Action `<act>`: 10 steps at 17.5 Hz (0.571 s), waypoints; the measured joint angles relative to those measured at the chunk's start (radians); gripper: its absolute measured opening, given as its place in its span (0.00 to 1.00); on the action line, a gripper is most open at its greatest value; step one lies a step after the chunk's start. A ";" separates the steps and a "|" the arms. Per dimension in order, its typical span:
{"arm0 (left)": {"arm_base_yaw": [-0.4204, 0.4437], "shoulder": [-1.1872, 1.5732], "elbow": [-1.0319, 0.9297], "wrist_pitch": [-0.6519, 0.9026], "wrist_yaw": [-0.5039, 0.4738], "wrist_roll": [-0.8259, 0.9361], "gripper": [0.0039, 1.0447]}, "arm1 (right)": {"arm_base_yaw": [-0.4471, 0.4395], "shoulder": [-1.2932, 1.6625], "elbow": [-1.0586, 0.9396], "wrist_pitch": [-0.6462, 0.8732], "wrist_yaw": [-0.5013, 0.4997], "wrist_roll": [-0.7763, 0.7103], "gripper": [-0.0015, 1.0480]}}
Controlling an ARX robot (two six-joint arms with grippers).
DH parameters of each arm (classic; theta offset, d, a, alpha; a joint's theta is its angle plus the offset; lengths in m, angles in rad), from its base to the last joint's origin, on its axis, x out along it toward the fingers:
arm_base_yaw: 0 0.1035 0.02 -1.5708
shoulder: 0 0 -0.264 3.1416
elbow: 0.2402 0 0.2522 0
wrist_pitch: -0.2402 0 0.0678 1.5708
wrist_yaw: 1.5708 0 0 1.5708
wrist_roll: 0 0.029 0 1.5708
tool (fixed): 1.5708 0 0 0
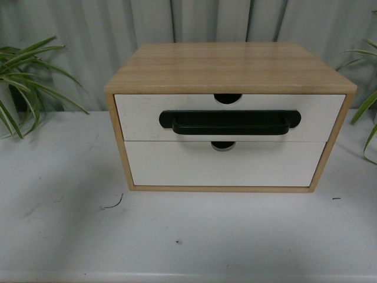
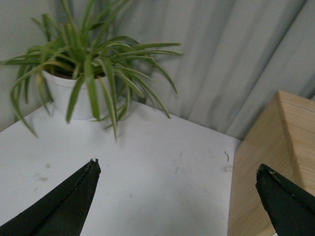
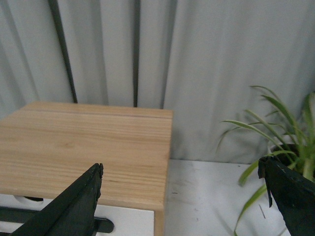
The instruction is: Pull drawer
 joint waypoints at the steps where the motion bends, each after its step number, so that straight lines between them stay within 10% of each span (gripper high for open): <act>1: -0.013 0.061 0.056 -0.014 0.031 0.021 0.94 | 0.013 0.072 0.054 -0.005 -0.023 -0.026 0.94; 10: -0.307 0.297 0.534 -0.673 0.552 0.751 0.94 | 0.042 0.248 0.369 -0.520 -0.538 -0.762 0.94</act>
